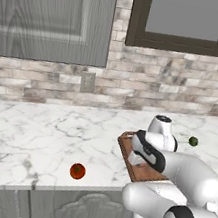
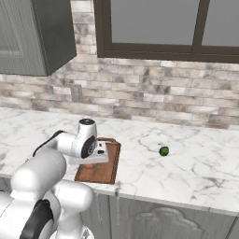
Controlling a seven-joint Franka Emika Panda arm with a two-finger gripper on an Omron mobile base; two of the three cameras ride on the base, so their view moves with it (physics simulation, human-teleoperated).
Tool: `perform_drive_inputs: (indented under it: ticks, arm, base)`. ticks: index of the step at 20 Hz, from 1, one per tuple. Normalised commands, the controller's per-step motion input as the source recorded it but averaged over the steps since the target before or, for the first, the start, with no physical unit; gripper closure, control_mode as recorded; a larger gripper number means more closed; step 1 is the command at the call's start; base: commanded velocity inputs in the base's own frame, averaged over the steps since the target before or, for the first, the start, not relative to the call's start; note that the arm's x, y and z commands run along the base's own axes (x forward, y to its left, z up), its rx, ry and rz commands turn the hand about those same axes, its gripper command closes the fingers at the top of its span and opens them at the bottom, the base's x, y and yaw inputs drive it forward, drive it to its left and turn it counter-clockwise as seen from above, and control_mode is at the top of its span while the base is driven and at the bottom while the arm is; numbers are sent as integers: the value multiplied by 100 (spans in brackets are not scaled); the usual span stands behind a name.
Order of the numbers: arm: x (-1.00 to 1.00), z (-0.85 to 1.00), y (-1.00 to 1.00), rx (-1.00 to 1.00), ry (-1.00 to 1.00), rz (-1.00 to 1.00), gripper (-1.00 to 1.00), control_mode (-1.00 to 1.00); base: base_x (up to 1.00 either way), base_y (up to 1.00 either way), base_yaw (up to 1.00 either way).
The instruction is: Place the avocado, onion, tomato, and bell pepper on the cutting board.
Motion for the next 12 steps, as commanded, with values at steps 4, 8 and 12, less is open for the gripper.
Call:
perform_drive_inputs:
  ticks: [4, 8, 12]
  arm:
    - [13, -62, 0, 0, 0, 0, 100, -100]
    - [11, -59, 2, -1, 0, 0, 100, -100]
    - [0, -52, 8, -2, 0, 0, -100, -100]
  base:
    - [0, 0, 0]
    - [0, 0, 0]
    - [0, 0, 0]
